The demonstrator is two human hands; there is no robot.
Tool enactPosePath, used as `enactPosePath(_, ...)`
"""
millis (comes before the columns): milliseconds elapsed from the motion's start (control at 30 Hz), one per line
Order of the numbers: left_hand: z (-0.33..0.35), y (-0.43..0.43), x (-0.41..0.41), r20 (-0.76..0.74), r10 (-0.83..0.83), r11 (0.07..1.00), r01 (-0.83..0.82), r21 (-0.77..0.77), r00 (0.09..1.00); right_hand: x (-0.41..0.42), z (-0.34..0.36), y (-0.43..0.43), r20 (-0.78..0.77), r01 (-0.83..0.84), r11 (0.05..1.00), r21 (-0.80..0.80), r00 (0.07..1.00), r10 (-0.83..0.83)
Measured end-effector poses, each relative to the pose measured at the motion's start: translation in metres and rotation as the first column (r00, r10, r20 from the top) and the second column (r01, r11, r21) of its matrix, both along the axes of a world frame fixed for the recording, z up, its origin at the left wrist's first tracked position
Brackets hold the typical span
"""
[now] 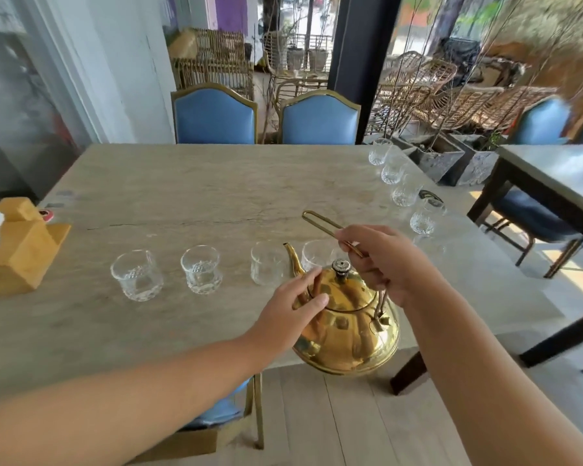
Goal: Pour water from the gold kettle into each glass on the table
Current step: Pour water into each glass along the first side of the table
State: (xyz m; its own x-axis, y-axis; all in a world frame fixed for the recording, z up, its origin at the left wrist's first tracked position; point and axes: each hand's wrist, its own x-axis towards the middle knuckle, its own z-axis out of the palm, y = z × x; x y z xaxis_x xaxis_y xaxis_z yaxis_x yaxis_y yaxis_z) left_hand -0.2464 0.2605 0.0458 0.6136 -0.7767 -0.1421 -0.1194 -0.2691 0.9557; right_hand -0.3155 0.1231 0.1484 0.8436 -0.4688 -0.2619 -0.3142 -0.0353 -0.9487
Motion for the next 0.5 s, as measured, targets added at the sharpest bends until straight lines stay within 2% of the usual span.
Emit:
enactPosePath(233,-0.009,-0.003,0.012,-0.101,-0.045,0.999,0.048,0.026,0.994,0.014,-0.004,-0.005,-0.054,-0.045,0.998,-0.047,0.998,0.042)
enactPosePath(500,-0.015,-0.002,0.035,-0.216,-0.035,0.999,0.035,-0.006,0.976,0.045,-0.004,-0.003,-0.135,-0.052,0.998,-0.02,0.99,0.048)
